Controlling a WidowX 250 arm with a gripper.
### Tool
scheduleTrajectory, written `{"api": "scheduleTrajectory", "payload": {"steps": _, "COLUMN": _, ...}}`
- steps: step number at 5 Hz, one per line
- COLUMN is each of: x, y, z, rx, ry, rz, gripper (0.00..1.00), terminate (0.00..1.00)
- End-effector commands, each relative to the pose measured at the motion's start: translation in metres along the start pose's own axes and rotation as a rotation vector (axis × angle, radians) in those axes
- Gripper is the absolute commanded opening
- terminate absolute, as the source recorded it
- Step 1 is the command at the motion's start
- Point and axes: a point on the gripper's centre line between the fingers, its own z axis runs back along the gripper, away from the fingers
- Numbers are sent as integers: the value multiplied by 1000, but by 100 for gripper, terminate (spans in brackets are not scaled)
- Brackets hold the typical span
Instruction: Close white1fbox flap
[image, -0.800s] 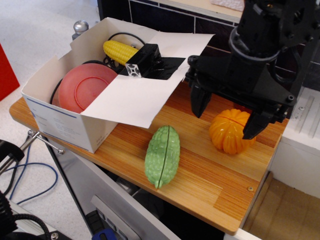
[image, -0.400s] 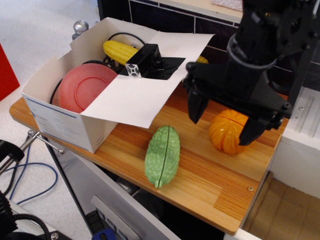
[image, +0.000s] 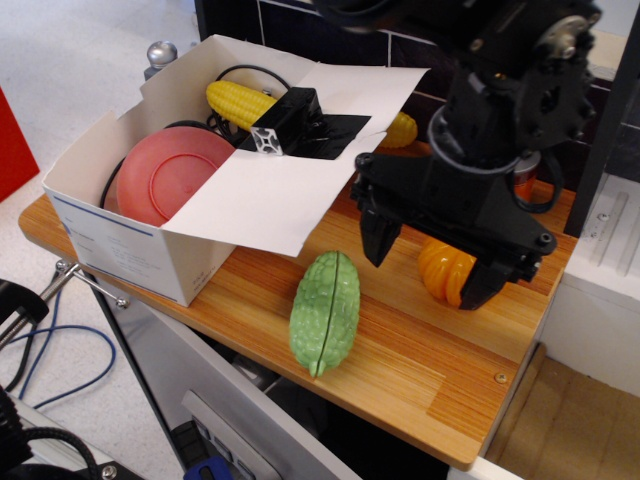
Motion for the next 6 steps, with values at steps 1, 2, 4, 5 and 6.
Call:
{"api": "scheduleTrajectory", "payload": {"steps": 1, "x": -3, "y": 15, "z": -5, "rx": -7, "ry": -7, "rz": -4, "gripper": 100, "terminate": 0}}
{"api": "scheduleTrajectory", "payload": {"steps": 2, "x": -3, "y": 28, "z": -6, "rx": 25, "ry": -16, "rz": -16, "gripper": 100, "terminate": 0}}
{"api": "scheduleTrajectory", "payload": {"steps": 4, "x": 2, "y": 53, "z": 9, "rx": 107, "ry": -6, "rz": -90, "gripper": 100, "terminate": 0}}
{"api": "scheduleTrajectory", "payload": {"steps": 5, "x": -4, "y": 63, "z": 22, "rx": 163, "ry": -16, "rz": -104, "gripper": 100, "terminate": 0}}
{"api": "scheduleTrajectory", "payload": {"steps": 6, "x": -4, "y": 74, "z": 37, "rx": 243, "ry": -36, "rz": -134, "gripper": 100, "terminate": 0}}
